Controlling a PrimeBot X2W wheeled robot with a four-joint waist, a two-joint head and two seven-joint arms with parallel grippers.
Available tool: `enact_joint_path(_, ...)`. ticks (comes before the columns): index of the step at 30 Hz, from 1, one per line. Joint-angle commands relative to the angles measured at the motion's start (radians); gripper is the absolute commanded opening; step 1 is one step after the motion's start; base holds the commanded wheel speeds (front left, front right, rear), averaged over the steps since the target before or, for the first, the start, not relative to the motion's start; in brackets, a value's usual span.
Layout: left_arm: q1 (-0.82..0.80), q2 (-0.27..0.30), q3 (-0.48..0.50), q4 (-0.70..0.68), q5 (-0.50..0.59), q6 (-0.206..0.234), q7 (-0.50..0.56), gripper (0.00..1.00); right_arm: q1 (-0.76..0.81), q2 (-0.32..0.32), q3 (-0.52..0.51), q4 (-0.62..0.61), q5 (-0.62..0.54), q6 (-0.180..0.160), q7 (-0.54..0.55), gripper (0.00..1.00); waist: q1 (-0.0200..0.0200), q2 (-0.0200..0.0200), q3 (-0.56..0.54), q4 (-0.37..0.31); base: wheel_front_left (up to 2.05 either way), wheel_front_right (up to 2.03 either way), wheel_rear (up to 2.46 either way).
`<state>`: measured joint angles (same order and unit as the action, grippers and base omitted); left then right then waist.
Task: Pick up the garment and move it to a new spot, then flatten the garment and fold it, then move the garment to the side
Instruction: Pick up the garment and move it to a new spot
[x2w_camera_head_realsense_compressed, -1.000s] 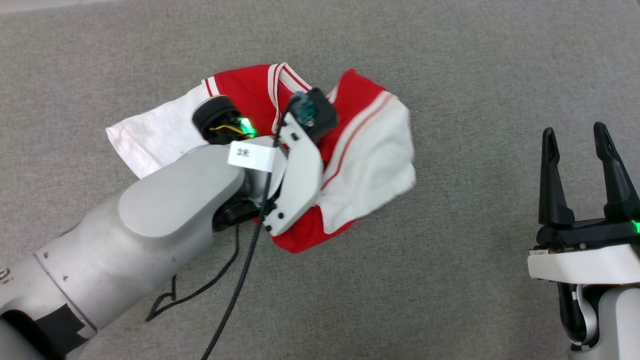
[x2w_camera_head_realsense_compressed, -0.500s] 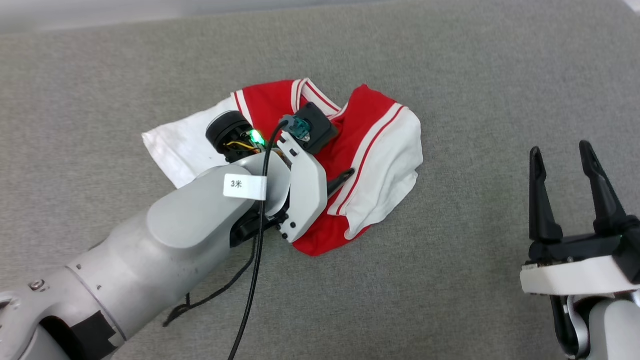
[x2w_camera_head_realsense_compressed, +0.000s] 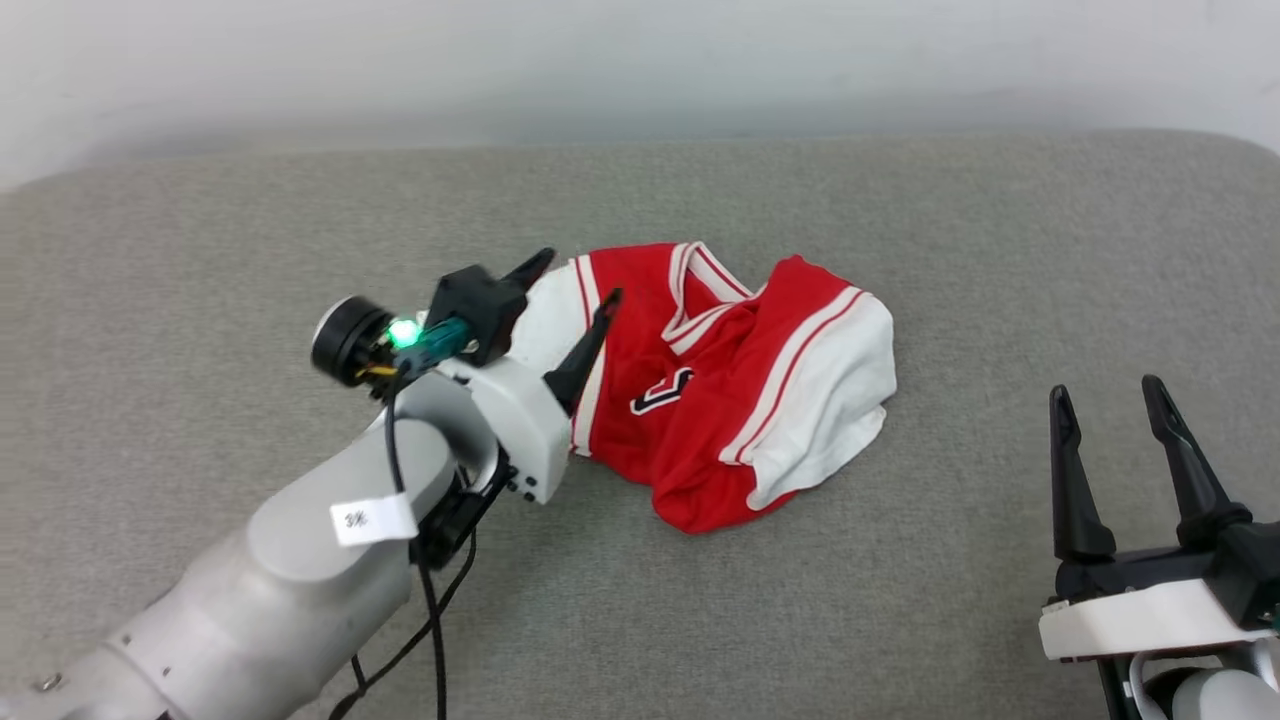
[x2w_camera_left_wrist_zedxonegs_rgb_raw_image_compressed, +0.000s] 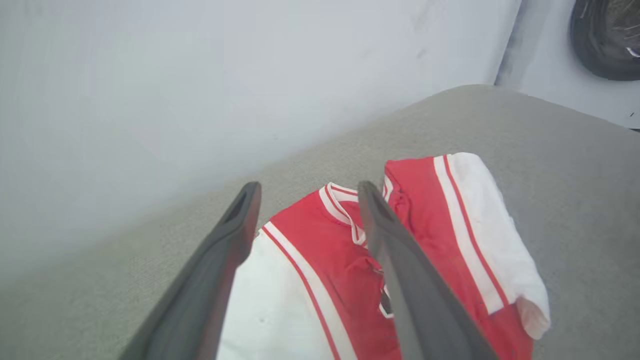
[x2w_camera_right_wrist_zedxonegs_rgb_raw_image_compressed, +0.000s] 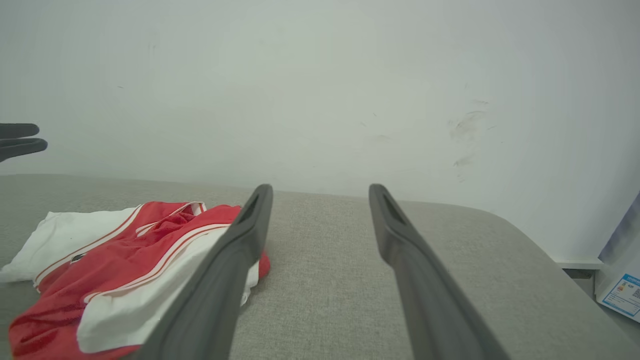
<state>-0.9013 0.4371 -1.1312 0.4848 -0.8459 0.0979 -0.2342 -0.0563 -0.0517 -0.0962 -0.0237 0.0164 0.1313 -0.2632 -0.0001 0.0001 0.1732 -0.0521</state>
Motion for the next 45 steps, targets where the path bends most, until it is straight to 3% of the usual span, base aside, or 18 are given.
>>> enact_joint_path(1,0.050,0.013,0.036,-0.017,0.005,0.041,-0.021,1.00,0.018,0.003,-0.003,0.004,-0.005,-0.001,-0.002,1.00,0.0001,-0.0001,-0.033,0.035,0.00,0.00,0.00)
enact_joint_path(10,0.325,0.064,0.349,-0.217,0.164,0.235,-0.031,1.00,0.058,0.003,-0.013,0.017,0.000,-0.001,-0.002,1.00,0.0001,-0.0001,-0.089,0.093,0.00,0.00,0.00)
enact_joint_path(11,0.325,0.064,0.349,-0.217,0.164,0.235,-0.031,1.00,0.058,0.003,-0.013,0.017,0.000,-0.001,-0.002,1.00,0.0001,-0.0001,-0.089,0.093,0.00,0.00,0.00)
enact_joint_path(18,0.573,0.037,0.597,-0.359,0.337,0.298,-0.031,1.00,0.075,0.002,-0.006,0.025,0.005,-0.001,-0.002,1.00,0.0001,-0.0001,-0.113,0.110,0.00,0.00,0.00)
enact_joint_path(22,0.695,-0.002,0.711,-0.407,0.416,0.288,-0.031,1.00,0.082,0.002,-0.001,0.030,0.007,-0.001,-0.002,1.00,0.0001,-0.0001,-0.124,0.113,0.00,0.00,0.00)
enact_joint_path(28,0.843,-0.083,0.827,-0.437,0.508,0.236,-0.031,1.00,0.101,0.003,-0.003,0.042,0.013,-0.001,-0.002,1.00,0.0001,-0.0001,-0.147,0.115,0.00,0.00,0.00)
enact_joint_path(45,0.982,-0.236,0.961,-0.404,0.708,0.085,-0.031,1.00,0.138,0.002,0.005,0.092,0.037,-0.001,-0.002,1.00,0.0001,-0.0001,-0.179,0.113,0.00,0.00,0.00)
